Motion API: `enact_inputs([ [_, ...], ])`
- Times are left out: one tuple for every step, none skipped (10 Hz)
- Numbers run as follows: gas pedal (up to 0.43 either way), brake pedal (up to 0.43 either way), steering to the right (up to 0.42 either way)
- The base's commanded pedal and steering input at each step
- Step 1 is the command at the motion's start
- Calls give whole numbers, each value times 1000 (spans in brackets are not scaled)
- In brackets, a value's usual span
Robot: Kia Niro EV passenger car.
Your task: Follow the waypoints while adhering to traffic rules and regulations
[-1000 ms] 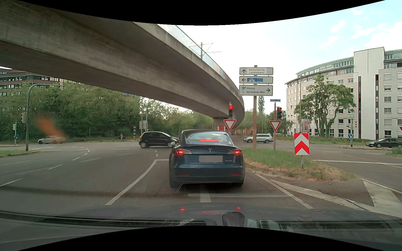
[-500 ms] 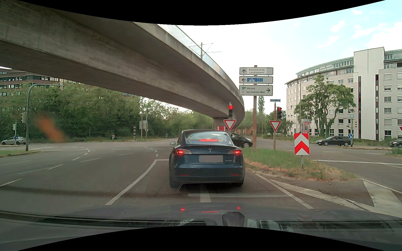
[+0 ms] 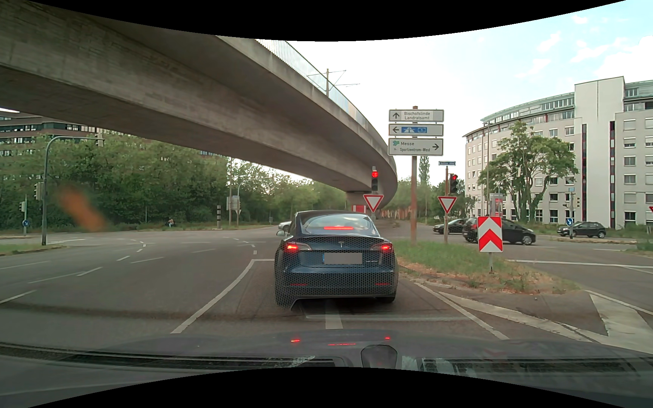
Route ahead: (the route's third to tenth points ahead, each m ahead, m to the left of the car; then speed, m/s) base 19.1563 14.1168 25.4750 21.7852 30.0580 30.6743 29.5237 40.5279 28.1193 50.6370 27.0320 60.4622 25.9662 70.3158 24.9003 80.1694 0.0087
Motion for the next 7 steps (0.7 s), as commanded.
enact_inputs([
  [0, 287, -12],
  [0, 287, -12],
  [0, 287, -12],
  [0, 287, -12],
  [0, 287, -12],
  [0, 287, -12],
  [0, 287, -12],
])
